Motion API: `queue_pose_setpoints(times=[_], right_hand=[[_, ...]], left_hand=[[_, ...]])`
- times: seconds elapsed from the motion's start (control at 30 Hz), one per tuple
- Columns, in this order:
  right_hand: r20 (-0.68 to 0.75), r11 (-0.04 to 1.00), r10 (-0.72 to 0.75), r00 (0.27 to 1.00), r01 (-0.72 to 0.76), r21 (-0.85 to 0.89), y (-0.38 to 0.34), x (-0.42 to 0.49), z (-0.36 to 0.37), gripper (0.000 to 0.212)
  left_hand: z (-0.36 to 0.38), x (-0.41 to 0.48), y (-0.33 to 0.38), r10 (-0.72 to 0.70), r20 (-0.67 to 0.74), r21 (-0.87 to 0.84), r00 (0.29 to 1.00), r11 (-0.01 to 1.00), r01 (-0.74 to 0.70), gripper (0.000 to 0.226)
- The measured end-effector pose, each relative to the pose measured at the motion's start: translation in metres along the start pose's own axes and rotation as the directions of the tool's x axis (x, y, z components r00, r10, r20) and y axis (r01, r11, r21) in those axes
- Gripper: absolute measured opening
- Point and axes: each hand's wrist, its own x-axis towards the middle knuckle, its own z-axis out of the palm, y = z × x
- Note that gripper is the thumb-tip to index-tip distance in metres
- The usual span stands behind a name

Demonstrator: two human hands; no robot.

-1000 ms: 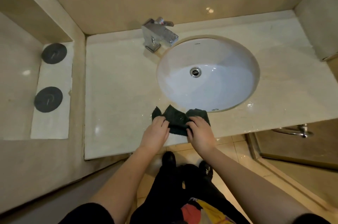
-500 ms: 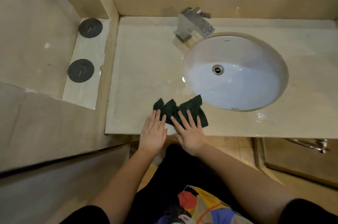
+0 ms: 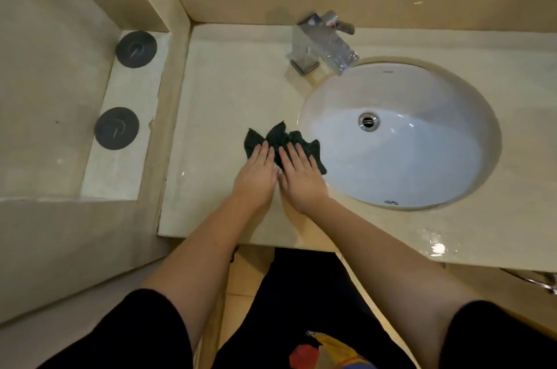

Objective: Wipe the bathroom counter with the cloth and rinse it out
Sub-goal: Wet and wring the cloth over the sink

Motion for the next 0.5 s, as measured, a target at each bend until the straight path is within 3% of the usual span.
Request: queue_pose_setpoints(times=[0.1,0.2,0.27,0.33,0.37,0.43,0.5], right_hand=[[-0.027,0.994,-0.002,1.000,0.005,0.106,0.018,0.020,-0.014,0.056],[0.012,0.973,0.085,0.996,-0.086,0.216,0.038,0.033,-0.025,0.063],[0.032,0.960,0.117,0.993,-0.122,0.253,0.057,0.038,-0.032,0.053],[-0.031,0.943,0.089,0.996,-0.074,0.324,0.072,0.041,-0.034,0.038],[-0.062,0.929,0.077,0.995,-0.049,0.367,0.077,0.042,-0.034,0.033],[-0.082,0.892,0.083,0.993,-0.038,0.450,0.083,0.043,-0.036,0.028],[-0.116,0.866,0.109,0.987,-0.037,0.499,0.082,0.046,-0.041,0.029]], left_hand=[[-0.009,0.025,0.003,0.053,-0.058,0.016,0.997,0.999,-0.052,0.053],[-0.020,0.046,0.019,0.068,-0.081,-0.046,0.994,0.996,-0.072,0.051],[-0.030,0.059,0.031,0.094,-0.075,-0.076,0.993,0.992,-0.100,0.051],[-0.034,0.068,0.043,0.223,-0.129,-0.019,0.966,0.974,-0.227,0.053],[-0.041,0.070,0.050,0.259,-0.049,0.001,0.965,0.966,-0.260,0.050],[-0.048,0.071,0.056,0.211,0.013,0.026,0.977,0.977,-0.211,0.042],[-0.039,0.074,0.052,0.190,-0.088,-0.001,0.978,0.982,-0.191,0.043]])
